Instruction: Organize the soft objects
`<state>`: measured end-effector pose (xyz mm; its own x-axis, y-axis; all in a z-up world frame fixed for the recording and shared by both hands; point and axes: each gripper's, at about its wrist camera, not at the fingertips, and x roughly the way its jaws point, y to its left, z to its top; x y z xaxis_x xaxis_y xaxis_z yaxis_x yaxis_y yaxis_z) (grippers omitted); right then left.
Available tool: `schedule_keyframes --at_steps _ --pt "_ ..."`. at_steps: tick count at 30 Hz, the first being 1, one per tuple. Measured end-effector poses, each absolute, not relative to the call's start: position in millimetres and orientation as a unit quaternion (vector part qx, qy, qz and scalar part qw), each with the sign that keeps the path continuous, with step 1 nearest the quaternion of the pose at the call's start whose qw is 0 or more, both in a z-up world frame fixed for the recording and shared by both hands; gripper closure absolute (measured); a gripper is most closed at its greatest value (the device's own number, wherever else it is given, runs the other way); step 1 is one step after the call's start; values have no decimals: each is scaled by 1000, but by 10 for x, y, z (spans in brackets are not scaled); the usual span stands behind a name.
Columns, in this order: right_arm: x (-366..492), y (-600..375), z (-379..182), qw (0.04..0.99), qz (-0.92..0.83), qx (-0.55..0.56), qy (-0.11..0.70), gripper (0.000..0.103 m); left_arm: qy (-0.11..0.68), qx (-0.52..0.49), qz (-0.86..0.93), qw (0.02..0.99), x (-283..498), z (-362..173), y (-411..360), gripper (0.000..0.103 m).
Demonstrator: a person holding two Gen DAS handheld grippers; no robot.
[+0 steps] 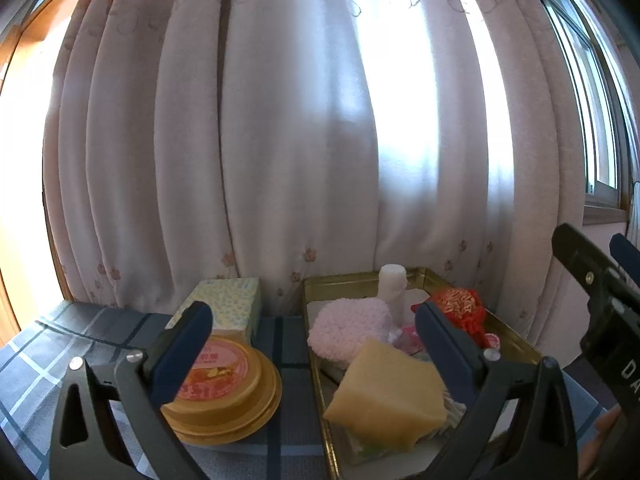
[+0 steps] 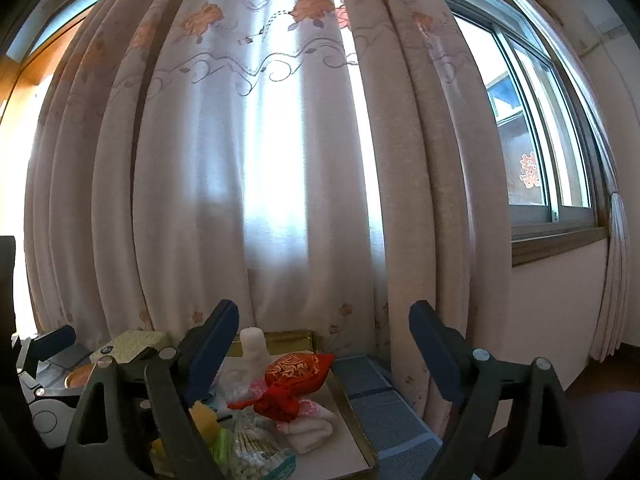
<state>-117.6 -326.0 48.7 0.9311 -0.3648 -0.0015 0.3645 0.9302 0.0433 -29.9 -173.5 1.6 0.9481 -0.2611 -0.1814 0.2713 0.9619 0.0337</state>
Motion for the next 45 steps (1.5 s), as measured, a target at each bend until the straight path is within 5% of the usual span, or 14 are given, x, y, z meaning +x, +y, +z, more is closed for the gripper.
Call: schedule_keyframes --at_steps 45 --pt "-1143 -3217 488 982 -187 6 2 13 88 51 -145 984 -358 -1 -1775 0"
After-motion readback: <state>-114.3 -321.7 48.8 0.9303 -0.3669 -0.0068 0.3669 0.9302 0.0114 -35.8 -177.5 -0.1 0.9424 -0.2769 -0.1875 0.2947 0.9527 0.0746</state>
